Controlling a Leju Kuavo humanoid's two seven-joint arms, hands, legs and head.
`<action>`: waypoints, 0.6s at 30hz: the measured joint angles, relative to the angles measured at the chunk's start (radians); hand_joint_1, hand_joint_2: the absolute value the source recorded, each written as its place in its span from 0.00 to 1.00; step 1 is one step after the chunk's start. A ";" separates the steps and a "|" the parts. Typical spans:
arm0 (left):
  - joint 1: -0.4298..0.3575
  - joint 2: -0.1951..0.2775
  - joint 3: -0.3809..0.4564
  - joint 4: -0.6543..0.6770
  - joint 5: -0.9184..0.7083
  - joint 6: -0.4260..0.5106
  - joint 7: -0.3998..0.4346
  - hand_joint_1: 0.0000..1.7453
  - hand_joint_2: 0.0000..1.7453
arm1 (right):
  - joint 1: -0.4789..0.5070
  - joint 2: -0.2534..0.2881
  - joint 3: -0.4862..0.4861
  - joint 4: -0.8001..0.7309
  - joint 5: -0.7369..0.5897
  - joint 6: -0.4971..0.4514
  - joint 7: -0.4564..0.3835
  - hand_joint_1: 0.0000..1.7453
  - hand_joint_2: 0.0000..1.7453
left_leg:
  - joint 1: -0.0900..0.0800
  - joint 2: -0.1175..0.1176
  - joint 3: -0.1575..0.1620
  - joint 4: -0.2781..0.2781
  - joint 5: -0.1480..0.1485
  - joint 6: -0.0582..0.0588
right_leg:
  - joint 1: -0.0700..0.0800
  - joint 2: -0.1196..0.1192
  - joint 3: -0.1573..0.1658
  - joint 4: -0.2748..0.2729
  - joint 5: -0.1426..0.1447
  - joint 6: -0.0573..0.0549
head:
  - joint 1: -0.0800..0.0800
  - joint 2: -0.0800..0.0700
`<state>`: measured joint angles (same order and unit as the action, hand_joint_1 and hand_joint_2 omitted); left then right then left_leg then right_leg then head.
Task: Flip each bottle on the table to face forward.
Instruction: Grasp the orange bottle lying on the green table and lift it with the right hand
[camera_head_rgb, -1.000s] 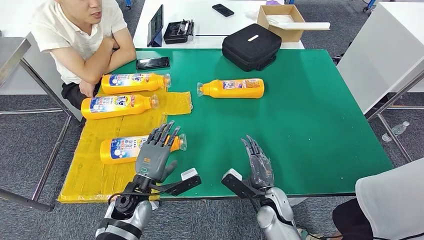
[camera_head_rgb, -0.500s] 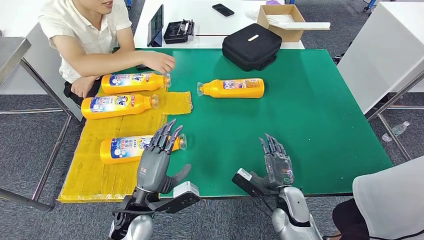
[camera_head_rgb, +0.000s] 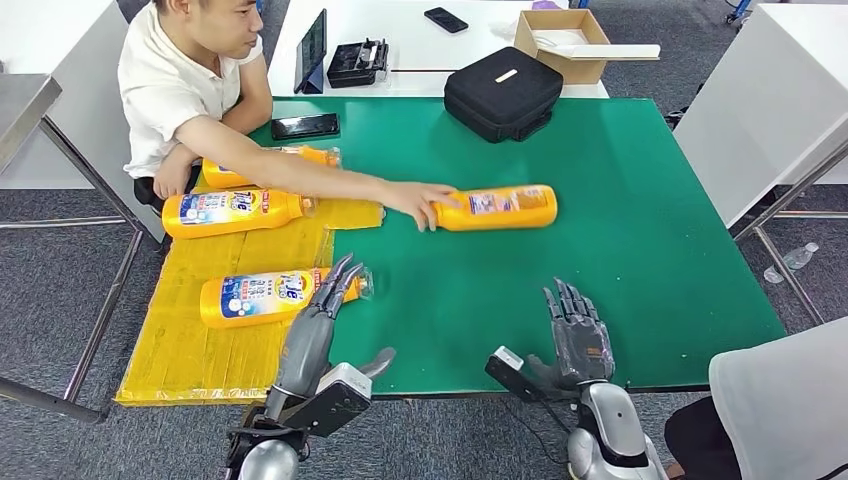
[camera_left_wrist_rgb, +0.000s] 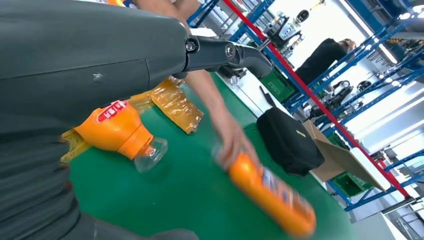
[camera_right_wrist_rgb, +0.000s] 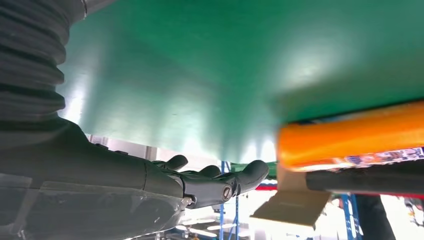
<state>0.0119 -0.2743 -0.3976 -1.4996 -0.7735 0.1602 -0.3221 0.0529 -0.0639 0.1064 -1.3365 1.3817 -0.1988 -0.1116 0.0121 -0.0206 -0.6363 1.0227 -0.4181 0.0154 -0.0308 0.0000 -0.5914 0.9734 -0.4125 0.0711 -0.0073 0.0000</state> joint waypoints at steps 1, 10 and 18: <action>0.001 0.000 0.000 -0.003 -0.006 0.006 0.000 0.00 1.00 | 0.001 -0.004 -0.001 0.000 0.002 0.004 0.002 0.00 1.00 | 0.000 0.000 0.000 0.000 0.000 0.000 | 0.000 0.000 0.000 0.000 0.000 0.000 | 0.000 0.000; 0.006 0.000 0.001 -0.010 0.085 -0.055 0.056 0.00 1.00 | 0.001 -0.028 0.001 -0.003 0.042 0.027 0.027 0.00 1.00 | 0.000 0.000 0.000 0.000 0.000 0.000 | 0.000 0.000 0.000 0.000 0.000 0.000 | 0.000 0.000; 0.006 -0.001 0.000 -0.010 0.141 -0.081 0.069 0.00 1.00 | -0.013 -0.043 0.017 -0.003 0.077 0.039 0.041 0.00 1.00 | 0.000 0.000 0.000 0.000 0.000 0.000 | 0.000 0.000 0.000 0.000 0.000 0.000 | 0.000 0.000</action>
<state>0.0177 -0.2750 -0.3971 -1.5091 -0.6328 0.0793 -0.2532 0.0396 -0.1074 0.1231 -1.3394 1.4592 -0.1601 -0.0710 0.0121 -0.0207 -0.6365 1.0227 -0.4180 0.0155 -0.0308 0.0000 -0.5912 0.9735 -0.4124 0.0711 -0.0075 0.0000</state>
